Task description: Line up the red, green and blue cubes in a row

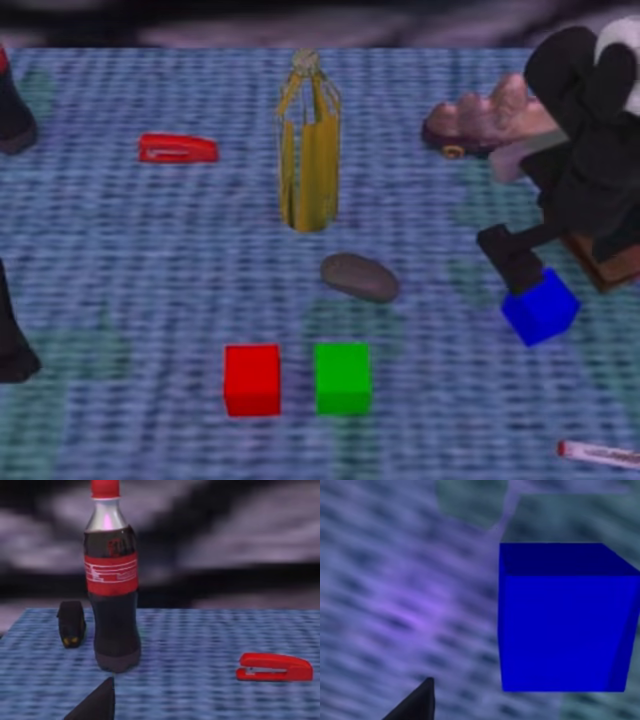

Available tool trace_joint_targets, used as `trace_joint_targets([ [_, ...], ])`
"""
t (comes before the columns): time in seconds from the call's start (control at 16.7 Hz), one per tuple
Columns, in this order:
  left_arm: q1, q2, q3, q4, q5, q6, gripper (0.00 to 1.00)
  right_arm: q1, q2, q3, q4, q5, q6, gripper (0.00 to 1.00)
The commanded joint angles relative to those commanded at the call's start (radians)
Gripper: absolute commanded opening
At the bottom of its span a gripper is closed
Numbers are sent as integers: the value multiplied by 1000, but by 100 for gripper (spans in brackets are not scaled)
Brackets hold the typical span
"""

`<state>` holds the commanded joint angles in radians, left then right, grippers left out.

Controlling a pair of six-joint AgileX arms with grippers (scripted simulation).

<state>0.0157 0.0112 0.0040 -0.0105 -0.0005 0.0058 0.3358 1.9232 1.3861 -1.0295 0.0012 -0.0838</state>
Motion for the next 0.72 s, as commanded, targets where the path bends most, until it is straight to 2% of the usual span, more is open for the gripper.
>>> trace_joint_targets([
  [0.42, 4, -11, -4, 11, 0, -6, 100, -3, 9, 5, 0, 0, 0, 100],
  [0.72, 4, -11, -4, 11, 0, -6, 100, 1, 73, -76, 148, 0, 0, 100],
])
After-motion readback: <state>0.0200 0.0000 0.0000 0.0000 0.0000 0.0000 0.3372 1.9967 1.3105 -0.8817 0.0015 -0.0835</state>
